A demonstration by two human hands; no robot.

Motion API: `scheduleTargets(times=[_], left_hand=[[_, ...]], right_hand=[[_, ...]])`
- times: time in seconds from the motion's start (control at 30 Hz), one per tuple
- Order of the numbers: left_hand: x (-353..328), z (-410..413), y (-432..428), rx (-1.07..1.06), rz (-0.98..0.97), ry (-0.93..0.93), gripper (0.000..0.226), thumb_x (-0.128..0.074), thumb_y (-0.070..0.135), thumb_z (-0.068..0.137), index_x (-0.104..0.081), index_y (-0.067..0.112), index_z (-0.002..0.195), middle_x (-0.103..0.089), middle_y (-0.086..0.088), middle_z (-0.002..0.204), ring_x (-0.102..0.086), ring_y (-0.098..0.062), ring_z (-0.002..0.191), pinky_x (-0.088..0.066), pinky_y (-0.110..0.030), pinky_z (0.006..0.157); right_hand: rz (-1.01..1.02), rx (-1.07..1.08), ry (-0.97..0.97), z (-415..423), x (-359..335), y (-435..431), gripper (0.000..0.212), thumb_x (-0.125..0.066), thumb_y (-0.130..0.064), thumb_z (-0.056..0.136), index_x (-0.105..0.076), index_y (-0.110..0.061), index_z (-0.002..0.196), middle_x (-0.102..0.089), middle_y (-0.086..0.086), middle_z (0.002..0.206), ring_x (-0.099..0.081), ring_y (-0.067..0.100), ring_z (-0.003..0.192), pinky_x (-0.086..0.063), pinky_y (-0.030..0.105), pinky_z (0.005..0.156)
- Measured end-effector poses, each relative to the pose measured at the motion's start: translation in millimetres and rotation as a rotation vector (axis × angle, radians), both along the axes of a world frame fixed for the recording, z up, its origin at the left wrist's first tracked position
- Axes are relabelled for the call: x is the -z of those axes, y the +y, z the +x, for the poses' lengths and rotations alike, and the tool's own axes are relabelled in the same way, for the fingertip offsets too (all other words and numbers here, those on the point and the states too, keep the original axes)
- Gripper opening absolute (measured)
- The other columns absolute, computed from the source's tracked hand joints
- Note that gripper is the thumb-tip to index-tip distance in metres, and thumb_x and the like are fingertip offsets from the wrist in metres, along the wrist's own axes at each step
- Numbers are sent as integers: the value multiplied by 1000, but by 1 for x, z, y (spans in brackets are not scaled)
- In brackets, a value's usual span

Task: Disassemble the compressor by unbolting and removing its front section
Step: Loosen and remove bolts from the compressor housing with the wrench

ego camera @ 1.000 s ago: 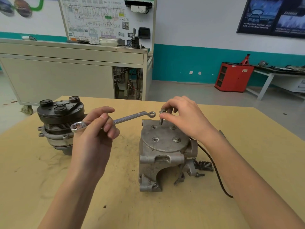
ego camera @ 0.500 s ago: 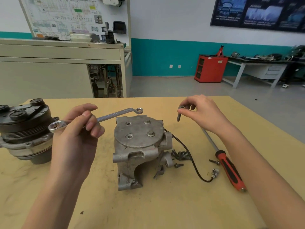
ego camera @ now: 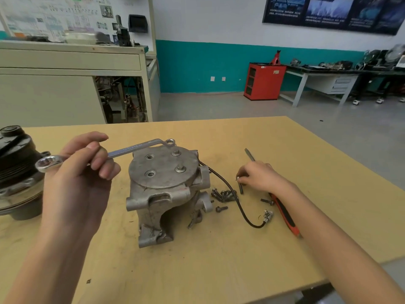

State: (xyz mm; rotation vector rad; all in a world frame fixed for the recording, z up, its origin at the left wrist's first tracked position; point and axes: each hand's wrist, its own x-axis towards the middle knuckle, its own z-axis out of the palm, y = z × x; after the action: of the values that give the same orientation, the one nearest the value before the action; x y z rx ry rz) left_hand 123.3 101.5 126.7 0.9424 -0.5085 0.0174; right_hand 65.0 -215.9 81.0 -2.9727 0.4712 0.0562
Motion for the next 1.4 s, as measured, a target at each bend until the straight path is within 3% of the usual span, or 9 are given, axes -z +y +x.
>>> scheduleTargets(times=[0.23,0.47,0.7,1.0,1.27,1.33,1.4], left_hand=[[2,1,-2,8,2,7,48,-34,4,97,-72,26,76,-40,14,52,-37,-2,46,-29,-15,48],[2,3,-6,33,10,99,46,-36,4,97,-71,23,74,-37,11,51,-35,-4,45,-33,-15,46],[-3,12,-15,21,-12,216,26,-33,5,101,-56,14,91,-36,8,50,-33,-6,44,-33,-17,45],[-6,20,-5,6,7,257,25,-36,5,99,-58,11,90,-35,7,50,-32,-7,42,-32,-18,42],[-10,24,-7,15,47,309,27,-35,3,98,-59,8,86,-36,5,48,-32,-9,39,-31,-16,39],[-11,25,-6,9,55,309,27,-35,3,98,-58,8,87,-36,5,48,-33,-9,39,-32,-17,39],[-11,23,-6,2,58,302,26,-35,3,98,-58,7,86,-36,5,47,-33,-9,39,-33,-17,39]], right_hand=[[68,54,-52,5,16,5,25,-50,-24,96,-64,-16,114,-65,3,114,-55,22,109,-40,42,99],[7,100,-152,7,31,12,23,-49,-24,96,-62,-20,115,-65,0,113,-56,20,108,-36,40,97],[65,82,-219,6,38,16,27,-52,-27,94,-59,-22,120,-63,-2,115,-58,16,103,-44,43,95],[118,52,-284,-3,42,15,25,-53,-33,93,-61,-25,115,-63,-6,99,-57,13,94,-48,38,87],[98,19,-276,-8,41,16,29,-52,-34,93,-59,-24,120,-63,-6,104,-56,12,97,-46,37,89],[101,-1,-374,-9,38,20,29,-53,-30,93,-59,-23,121,-61,-6,105,-55,12,99,-45,38,92],[260,-32,-638,-12,29,29,27,-54,-28,93,-60,-25,119,-61,-9,105,-55,8,100,-46,33,91]])
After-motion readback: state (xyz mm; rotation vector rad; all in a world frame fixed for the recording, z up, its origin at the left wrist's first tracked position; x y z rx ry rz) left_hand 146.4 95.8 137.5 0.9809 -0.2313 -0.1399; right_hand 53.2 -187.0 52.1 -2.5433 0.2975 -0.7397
